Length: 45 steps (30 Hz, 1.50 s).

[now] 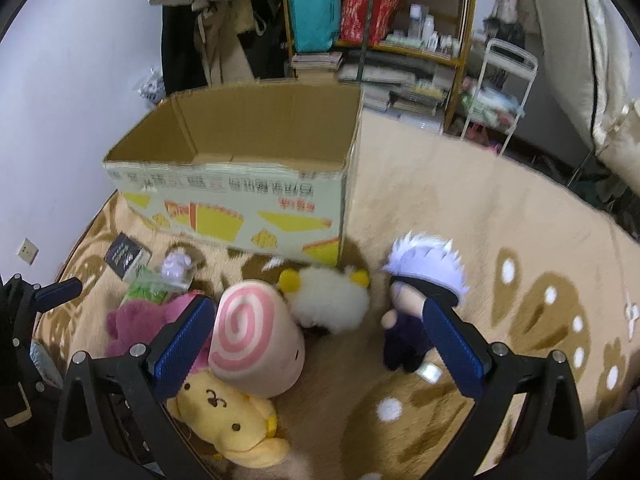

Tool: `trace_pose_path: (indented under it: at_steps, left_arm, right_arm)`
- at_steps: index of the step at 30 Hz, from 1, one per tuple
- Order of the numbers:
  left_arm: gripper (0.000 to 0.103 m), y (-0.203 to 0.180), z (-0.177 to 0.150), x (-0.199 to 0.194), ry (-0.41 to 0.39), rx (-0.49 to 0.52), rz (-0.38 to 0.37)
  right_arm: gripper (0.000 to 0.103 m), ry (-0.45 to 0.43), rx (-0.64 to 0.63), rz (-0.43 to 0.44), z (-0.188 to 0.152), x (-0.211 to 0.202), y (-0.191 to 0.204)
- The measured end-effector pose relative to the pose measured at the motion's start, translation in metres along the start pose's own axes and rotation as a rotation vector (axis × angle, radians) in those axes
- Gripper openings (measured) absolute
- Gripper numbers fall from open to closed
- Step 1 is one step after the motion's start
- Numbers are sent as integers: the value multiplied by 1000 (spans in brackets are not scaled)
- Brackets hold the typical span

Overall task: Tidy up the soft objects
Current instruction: 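Move left tool to the pink bear while right tool approaches the pink swirl roll, then close left tool on the pink bear while right tool closes on the swirl roll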

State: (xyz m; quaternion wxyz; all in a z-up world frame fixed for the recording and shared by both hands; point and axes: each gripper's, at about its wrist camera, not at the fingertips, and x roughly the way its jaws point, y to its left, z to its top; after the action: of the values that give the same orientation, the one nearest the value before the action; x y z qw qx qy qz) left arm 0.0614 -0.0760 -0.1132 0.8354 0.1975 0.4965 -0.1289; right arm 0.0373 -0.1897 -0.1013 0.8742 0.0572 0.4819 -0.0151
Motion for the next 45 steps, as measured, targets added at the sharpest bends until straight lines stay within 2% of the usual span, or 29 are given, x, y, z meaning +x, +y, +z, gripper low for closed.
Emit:
trace_pose_path:
  at_steps: [5,11,14,20,29,43,45]
  left_arm:
    - [101,3,-2,6,22,-10,-31]
    - [84,10,-2,10,38,-37,-92]
    - [79,10,-2,10,36,-38,-117]
    - [70,7,-4,10,28,-31,-125]
    - [70,10,-6,15,33,-41,-130]
    - [71,6,-6,19,28,-26,-139]
    - [71,3,-6,21,36,-20,-143]
  right_arm:
    - [103,75,11,33,-7,16,2]
    - [103,106,-45,12,-9,27,11]
    - [103,101,-70,-8,-8,28,14]
    - [99,122,-46,12,-9,31,11]
    - [98,161,14,50,-12,36,2]
    - [98,173,-2,52,-14,36,8]
    - [94,180,-7,58,-15,38,10]
